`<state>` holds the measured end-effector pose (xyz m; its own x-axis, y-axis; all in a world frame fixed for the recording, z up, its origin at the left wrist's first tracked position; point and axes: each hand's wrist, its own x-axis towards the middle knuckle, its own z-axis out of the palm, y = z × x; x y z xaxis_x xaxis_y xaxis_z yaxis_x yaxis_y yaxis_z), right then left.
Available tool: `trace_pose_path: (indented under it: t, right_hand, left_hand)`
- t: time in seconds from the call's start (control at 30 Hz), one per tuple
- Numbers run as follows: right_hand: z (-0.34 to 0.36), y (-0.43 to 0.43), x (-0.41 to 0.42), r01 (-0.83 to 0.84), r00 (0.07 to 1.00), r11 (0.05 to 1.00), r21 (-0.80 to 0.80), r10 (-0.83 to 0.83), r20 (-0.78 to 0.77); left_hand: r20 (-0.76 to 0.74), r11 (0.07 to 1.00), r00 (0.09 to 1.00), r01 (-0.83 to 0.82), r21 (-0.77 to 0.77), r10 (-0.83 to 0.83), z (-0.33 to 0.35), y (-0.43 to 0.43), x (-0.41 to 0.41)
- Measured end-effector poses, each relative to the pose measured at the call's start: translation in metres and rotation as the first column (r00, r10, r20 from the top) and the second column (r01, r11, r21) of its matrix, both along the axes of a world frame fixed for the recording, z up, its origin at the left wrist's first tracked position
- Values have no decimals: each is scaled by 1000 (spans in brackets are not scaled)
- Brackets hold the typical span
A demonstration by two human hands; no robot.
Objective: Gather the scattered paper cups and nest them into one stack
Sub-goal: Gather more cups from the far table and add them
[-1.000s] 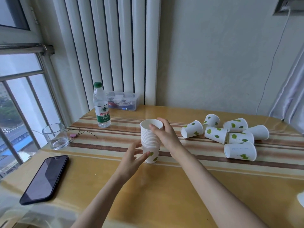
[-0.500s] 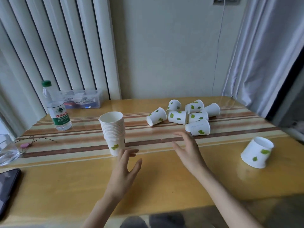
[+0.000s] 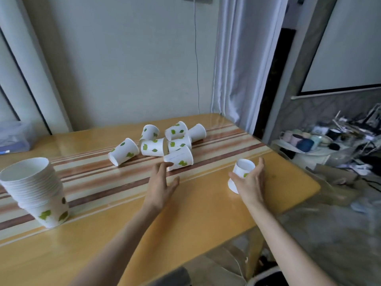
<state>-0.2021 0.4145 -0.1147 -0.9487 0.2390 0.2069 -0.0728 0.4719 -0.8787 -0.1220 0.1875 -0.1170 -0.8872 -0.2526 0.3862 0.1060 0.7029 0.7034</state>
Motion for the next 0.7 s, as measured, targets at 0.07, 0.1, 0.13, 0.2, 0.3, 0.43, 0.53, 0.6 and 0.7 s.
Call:
trace_pose_path:
  t: [0.07, 0.1, 0.13, 0.2, 0.3, 0.43, 0.53, 0.6, 0.7]
  right_hand:
    - [-9, -1, -4, -36, 994, 997, -61, 42, 103]
    - [-14, -2, -5, -30, 993, 997, -64, 37, 113]
    - [-16, -5, -5, -26, 994, 998, -63, 33, 108]
    - [-15, -18, -7, -89, 989, 990, -111, 101, 105]
    - [-12, -43, -9, -242, 961, 956, -167, 260, 97]
    - [-18, -56, -11, -342, 936, 939, -43, 344, 75]
    - [-24, -55, -12, -294, 956, 923, 248, 278, 97]
    - [-23, -57, -10, -240, 971, 916, 320, 229, 74]
    - [-19, -57, -7, -285, 959, 928, 240, 276, 71]
  left_hand:
    - [12, 999, 1000, -18, -39, 18, -2, 2, -12]
    - [14, 999, 1000, -24, -45, 24, -4, 2, -18]
    - [14, 998, 999, -37, -42, 38, -5, 2, -24]
    - [36, 997, 996, -75, -29, 76, -8, 0, -39]
    - [76, 987, 987, -134, -91, 141, -10, -6, -61]
    - [84, 913, 990, -67, -403, 110, -13, -12, -81]
    - [102, 862, 987, -53, -504, 121, -12, -12, -85]
    - [51, 852, 987, -102, -513, 149, -9, -14, -84]
    - [-31, 939, 995, -104, -327, 100, -5, -20, -66]
